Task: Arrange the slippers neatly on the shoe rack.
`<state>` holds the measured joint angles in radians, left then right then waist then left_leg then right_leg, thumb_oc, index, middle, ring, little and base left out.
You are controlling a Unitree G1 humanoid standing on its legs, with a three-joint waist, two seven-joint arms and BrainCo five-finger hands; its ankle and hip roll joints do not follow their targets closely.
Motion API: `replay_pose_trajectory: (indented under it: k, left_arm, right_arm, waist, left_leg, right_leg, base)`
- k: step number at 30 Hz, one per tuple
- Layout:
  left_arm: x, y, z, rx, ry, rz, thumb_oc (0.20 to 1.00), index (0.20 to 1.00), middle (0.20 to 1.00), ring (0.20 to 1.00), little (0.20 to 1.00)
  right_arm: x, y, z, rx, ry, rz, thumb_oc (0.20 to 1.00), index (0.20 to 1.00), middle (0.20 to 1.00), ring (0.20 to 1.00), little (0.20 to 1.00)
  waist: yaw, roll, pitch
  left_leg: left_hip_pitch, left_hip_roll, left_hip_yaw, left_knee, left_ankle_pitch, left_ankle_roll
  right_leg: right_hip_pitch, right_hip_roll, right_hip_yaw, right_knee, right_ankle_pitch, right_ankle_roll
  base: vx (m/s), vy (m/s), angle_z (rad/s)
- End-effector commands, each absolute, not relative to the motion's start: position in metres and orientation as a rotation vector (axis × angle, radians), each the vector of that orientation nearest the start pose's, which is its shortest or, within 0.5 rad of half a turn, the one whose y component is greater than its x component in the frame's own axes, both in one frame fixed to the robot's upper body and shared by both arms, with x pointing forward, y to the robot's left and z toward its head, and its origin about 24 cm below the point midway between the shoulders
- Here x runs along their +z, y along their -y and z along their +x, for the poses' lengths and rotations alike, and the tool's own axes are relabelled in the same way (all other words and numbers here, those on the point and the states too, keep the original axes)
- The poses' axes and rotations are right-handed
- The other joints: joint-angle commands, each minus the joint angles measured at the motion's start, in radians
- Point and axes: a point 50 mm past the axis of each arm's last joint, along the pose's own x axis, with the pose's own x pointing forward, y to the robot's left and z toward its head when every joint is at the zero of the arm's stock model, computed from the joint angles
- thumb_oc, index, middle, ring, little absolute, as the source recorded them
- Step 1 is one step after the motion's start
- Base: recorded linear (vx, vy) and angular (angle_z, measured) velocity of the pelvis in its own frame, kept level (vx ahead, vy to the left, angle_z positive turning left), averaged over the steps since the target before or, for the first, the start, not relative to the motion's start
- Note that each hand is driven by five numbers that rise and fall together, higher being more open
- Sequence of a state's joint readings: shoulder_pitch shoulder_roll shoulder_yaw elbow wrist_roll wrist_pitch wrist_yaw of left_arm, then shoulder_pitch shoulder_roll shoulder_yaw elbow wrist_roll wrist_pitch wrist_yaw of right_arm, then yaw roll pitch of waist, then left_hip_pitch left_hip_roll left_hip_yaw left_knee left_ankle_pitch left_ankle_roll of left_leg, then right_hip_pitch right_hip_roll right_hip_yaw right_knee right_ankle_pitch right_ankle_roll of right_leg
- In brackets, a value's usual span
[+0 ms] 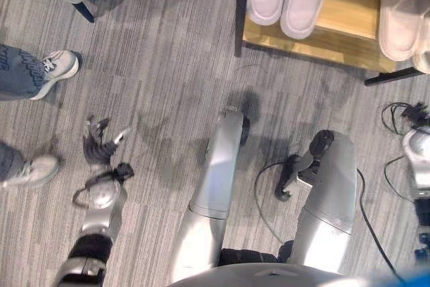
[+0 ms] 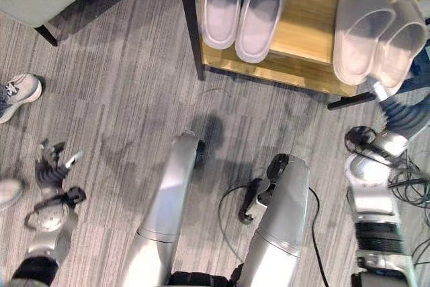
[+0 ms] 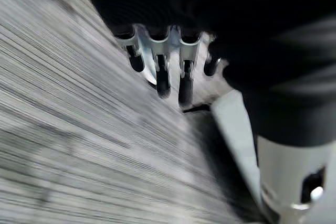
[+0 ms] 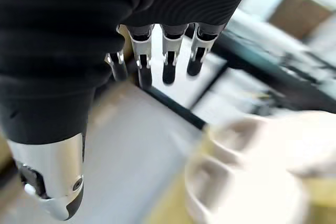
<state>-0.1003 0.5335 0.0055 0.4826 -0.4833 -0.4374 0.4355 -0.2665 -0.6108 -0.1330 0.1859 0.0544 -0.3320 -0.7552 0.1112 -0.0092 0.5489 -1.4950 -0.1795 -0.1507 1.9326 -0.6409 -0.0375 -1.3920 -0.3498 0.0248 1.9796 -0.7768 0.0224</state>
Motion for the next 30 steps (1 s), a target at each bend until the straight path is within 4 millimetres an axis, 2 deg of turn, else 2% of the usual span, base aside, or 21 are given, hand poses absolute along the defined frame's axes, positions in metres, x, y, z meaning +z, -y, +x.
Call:
replay_pose_trajectory:
  k: [1, 3, 5, 6, 9, 10, 11, 13, 14, 15, 17, 20, 21, 22, 23, 24, 26, 27, 28, 29, 30]
  left_arm:
    - [0.037, -0.336, 0.226, 0.712, 0.093, 0.127, 1.000, 1.000, 1.000, 1.000, 1.000]
    - [0.035, -0.337, 0.224, 0.723, 0.087, 0.123, 1.000, 1.000, 1.000, 1.000, 1.000]
    - [0.030, -0.338, 0.221, 0.749, 0.067, 0.100, 1.000, 1.000, 1.000, 1.000, 1.000]
    - [0.029, -0.340, 0.221, 0.767, 0.065, 0.094, 1.000, 1.000, 1.000, 1.000, 1.000]
    - [0.039, -0.347, 0.230, 0.787, 0.099, 0.084, 1.000, 1.000, 1.000, 1.000, 1.000]
    - [0.045, -0.348, 0.236, 0.783, 0.124, 0.075, 1.000, 1.000, 1.000, 1.000, 1.000]
    - [0.050, -0.349, 0.241, 0.784, 0.138, 0.078, 1.000, 1.000, 1.000, 1.000, 1.000]
    - [0.049, -0.347, 0.244, 0.773, 0.133, 0.078, 1.000, 1.000, 1.000, 1.000, 1.000]
    - [0.048, -0.345, 0.246, 0.768, 0.128, 0.078, 1.000, 1.000, 1.000, 1.000, 1.000]
    - [0.045, -0.343, 0.249, 0.755, 0.105, 0.097, 1.000, 1.000, 1.000, 1.000, 1.000]
    - [0.034, -0.335, 0.252, 0.713, 0.051, 0.118, 1.000, 1.000, 1.000, 1.000, 1.000]
    - [0.019, -0.330, 0.251, 0.675, -0.023, 0.123, 1.000, 1.000, 1.000, 1.000, 1.000]
    - [0.003, -0.322, 0.248, 0.637, -0.102, 0.144, 1.000, 1.000, 1.000, 1.000, 1.000]
    - [-0.005, -0.315, 0.246, 0.599, -0.135, 0.160, 1.000, 1.000, 1.000, 1.000, 1.000]
    - [-0.016, -0.309, 0.244, 0.560, -0.196, 0.188, 1.000, 1.000, 1.000, 1.000, 1.000]
    - [-0.024, -0.301, 0.242, 0.522, -0.222, 0.211, 1.000, 1.000, 1.000, 1.000, 1.000]
    - [-0.040, -0.294, 0.232, 0.490, -0.299, 0.219, 1.000, 1.000, 1.000, 1.000, 1.000]
    - [-0.055, -0.289, 0.220, 0.469, -0.371, 0.230, 1.000, 1.000, 1.000, 1.000, 1.000]
    - [-0.067, -0.287, 0.210, 0.462, -0.433, 0.236, 1.000, 1.000, 1.000, 1.000, 1.000]
    - [-0.073, -0.286, 0.204, 0.464, -0.469, 0.240, 1.000, 1.000, 1.000, 1.000, 1.000]
    - [-0.081, -0.284, 0.196, 0.454, -0.510, 0.247, 1.000, 1.000, 1.000, 1.000, 1.000]
  right_arm:
    - [0.201, 0.318, 0.274, -0.868, 0.735, -0.378, 1.000, 1.000, 1.000, 1.000, 1.000]
    - [0.197, 0.319, 0.274, -0.873, 0.714, -0.370, 1.000, 1.000, 1.000, 1.000, 1.000]
    - [0.174, 0.321, 0.272, -0.873, 0.618, -0.340, 1.000, 1.000, 1.000, 1.000, 1.000]
    - [0.160, 0.333, 0.267, -0.916, 0.544, -0.349, 1.000, 1.000, 1.000, 1.000, 1.000]
    - [0.153, 0.351, 0.266, -0.977, 0.468, -0.367, 1.000, 1.000, 1.000, 1.000, 1.000]
    - [0.139, 0.361, 0.264, -1.007, 0.380, -0.378, 1.000, 1.000, 1.000, 1.000, 1.000]
    - [0.115, 0.367, 0.258, -1.010, 0.262, -0.395, 1.000, 1.000, 1.000, 1.000, 1.000]
    - [0.083, 0.369, 0.250, -1.013, 0.125, -0.374, 1.000, 1.000, 1.000, 1.000, 1.000]
    - [0.068, 0.368, 0.246, -1.007, 0.064, -0.360, 1.000, 1.000, 1.000, 1.000, 1.000]
    - [0.043, 0.365, 0.238, -0.999, -0.043, -0.349, 1.000, 1.000, 1.000, 1.000, 1.000]
    - [0.006, 0.362, 0.224, -0.991, -0.207, -0.306, 1.000, 1.000, 1.000, 1.000, 1.000]
    - [-0.029, 0.358, 0.203, -0.968, -0.388, -0.309, 1.000, 1.000, 1.000, 1.000, 1.000]
    - [-0.060, 0.352, 0.178, -0.934, -0.564, -0.342, 1.000, 1.000, 1.000, 1.000, 1.000]
    - [-0.070, 0.349, 0.167, -0.918, -0.627, -0.352, 1.000, 1.000, 1.000, 1.000, 1.000]
    - [-0.085, 0.347, 0.147, -0.911, -0.733, -0.352, 1.000, 1.000, 1.000, 1.000, 1.000]
    - [-0.092, 0.346, 0.138, -0.910, -0.779, -0.358, 1.000, 1.000, 1.000, 1.000, 1.000]
    - [-0.102, 0.343, 0.119, -0.893, -0.862, -0.366, 1.000, 1.000, 1.000, 1.000, 1.000]
    - [-0.110, 0.341, 0.104, -0.891, -0.927, -0.366, 1.000, 1.000, 1.000, 1.000, 1.000]
    - [-0.113, 0.340, 0.096, -0.884, -0.960, -0.367, 1.000, 1.000, 1.000, 1.000, 1.000]
    - [-0.114, 0.340, 0.093, -0.885, -0.975, -0.363, 1.000, 1.000, 1.000, 1.000, 1.000]
    - [-0.117, 0.340, 0.086, -0.878, -1.005, -0.373, 1.000, 1.000, 1.000, 1.000, 1.000]
  waist:
    - [0.042, -0.047, -0.029]
    - [0.040, -0.048, -0.029]
    - [0.029, -0.051, -0.029]
    - [0.016, -0.056, -0.029]
    - [0.005, -0.064, -0.030]
    - [-0.004, -0.069, -0.057]
    - [-0.021, -0.078, -0.119]
    - [-0.037, -0.079, -0.191]
    - [-0.043, -0.079, -0.207]
    - [-0.051, -0.084, -0.228]
    - [-0.058, -0.087, -0.256]
    - [-0.059, -0.085, -0.271]
    - [-0.053, -0.087, -0.294]
    - [-0.052, -0.086, -0.299]
    - [-0.050, -0.084, -0.312]
    - [-0.048, -0.081, -0.316]
    - [-0.045, -0.072, -0.323]
    - [-0.042, -0.067, -0.341]
    - [-0.041, -0.065, -0.347]
    - [-0.042, -0.055, -0.355]
    - [-0.040, -0.049, -0.362]
  left_leg:
    - [-0.075, -0.037, -0.063, -0.064, 0.092, -0.009]
    - [-0.075, -0.039, -0.062, -0.058, 0.088, -0.008]
    - [-0.075, -0.037, -0.061, -0.048, 0.091, -0.011]
    - [-0.075, -0.030, -0.056, -0.065, 0.100, -0.013]
    - [-0.075, -0.010, -0.049, -0.147, 0.132, -0.013]
    - [-0.075, 0.003, -0.052, -0.225, 0.167, -0.008]
    - [-0.075, 0.023, -0.057, -0.306, 0.193, -0.003]
    - [-0.074, 0.043, -0.061, -0.393, 0.228, 0.001]
    - [-0.054, 0.053, -0.061, -0.434, 0.243, 0.001]
    - [0.023, 0.074, -0.055, -0.536, 0.270, -0.001]
    - [0.145, 0.098, -0.047, -0.680, 0.313, -0.008]
    - [0.308, 0.126, -0.048, -0.849, 0.363, -0.012]
    - [0.426, 0.140, -0.051, -0.978, 0.401, -0.013]
    - [0.499, 0.141, -0.061, -1.055, 0.420, -0.015]
    - [0.599, 0.147, -0.066, -1.157, 0.455, -0.019]
    - [0.659, 0.147, -0.070, -1.219, 0.471, -0.019]
    - [0.779, 0.153, -0.081, -1.339, 0.511, -0.025]
    - [0.883, 0.157, -0.084, -1.446, 0.537, -0.028]
    - [0.941, 0.158, -0.086, -1.507, 0.558, -0.032]
    - [0.983, 0.159, -0.085, -1.570, 0.608, -0.034]
    - [1.041, 0.157, -0.091, -1.627, 0.620, -0.035]
  right_leg:
    - [-0.052, -0.017, 0.095, 0.072, 0.132, -0.098]
    - [-0.058, -0.019, 0.100, 0.085, 0.128, -0.099]
    - [-0.069, -0.019, 0.113, 0.104, 0.125, -0.096]
    - [-0.069, -0.024, 0.112, 0.082, 0.134, -0.088]
    - [-0.055, -0.031, 0.087, -0.014, 0.151, -0.083]
    - [-0.047, -0.027, 0.059, -0.098, 0.172, -0.078]
    - [-0.037, -0.030, 0.021, -0.192, 0.190, -0.070]
    - [-0.028, -0.031, -0.033, -0.298, 0.213, -0.060]
    - [-0.008, -0.031, -0.052, -0.344, 0.220, -0.055]
    - [0.066, -0.029, -0.087, -0.455, 0.238, -0.054]
    - [0.186, -0.023, -0.135, -0.615, 0.269, -0.045]
    - [0.366, -0.014, -0.192, -0.808, 0.308, -0.037]
    - [0.492, -0.003, -0.232, -0.942, 0.337, -0.024]
    - [0.564, 0.011, -0.255, -1.015, 0.364, -0.013]
    - [0.670, 0.028, -0.295, -1.111, 0.390, 0.002]
    - [0.726, 0.039, -0.315, -1.162, 0.419, 0.020]
    - [0.856, 0.062, -0.354, -1.279, 0.461, 0.032]
    - [0.953, 0.084, -0.372, -1.389, 0.499, 0.046]
    - [1.011, 0.095, -0.382, -1.449, 0.526, 0.051]
    - [1.051, 0.104, -0.398, -1.517, 0.575, 0.051]
    - [1.102, 0.121, -0.403, -1.579, 0.598, 0.059]
  base:
    - [-0.13, -0.084, 0.23]
    - [-0.05, -0.037, 0.26]
    - [-0.07, -0.039, 0.24]
    - [-0.08, 0.013, 0.05]
    - [-0.13, 0.058, 0.02]
    - [-0.16, 0.116, -0.11]
    - [-0.13, 0.121, -0.18]
    - [-0.07, 0.094, -0.17]
    - [-0.13, 0.076, -0.13]
    - [-0.14, 0.039, -0.09]
    - [-0.14, 0.021, -0.01]
    - [-0.04, -0.024, -0.01]
    - [0.05, -0.087, 0.04]
    - [0.14, -0.104, 0.25]
    - [0.14, -0.077, 0.35]
    - [0.18, -0.048, 0.30]
    - [0.17, -0.071, 0.08]
    - [0.21, -0.135, 0.11]
    - [0.14, -0.070, 0.10]
    - [0.09, -0.039, -0.03]
    - [0.12, -0.050, -0.10]
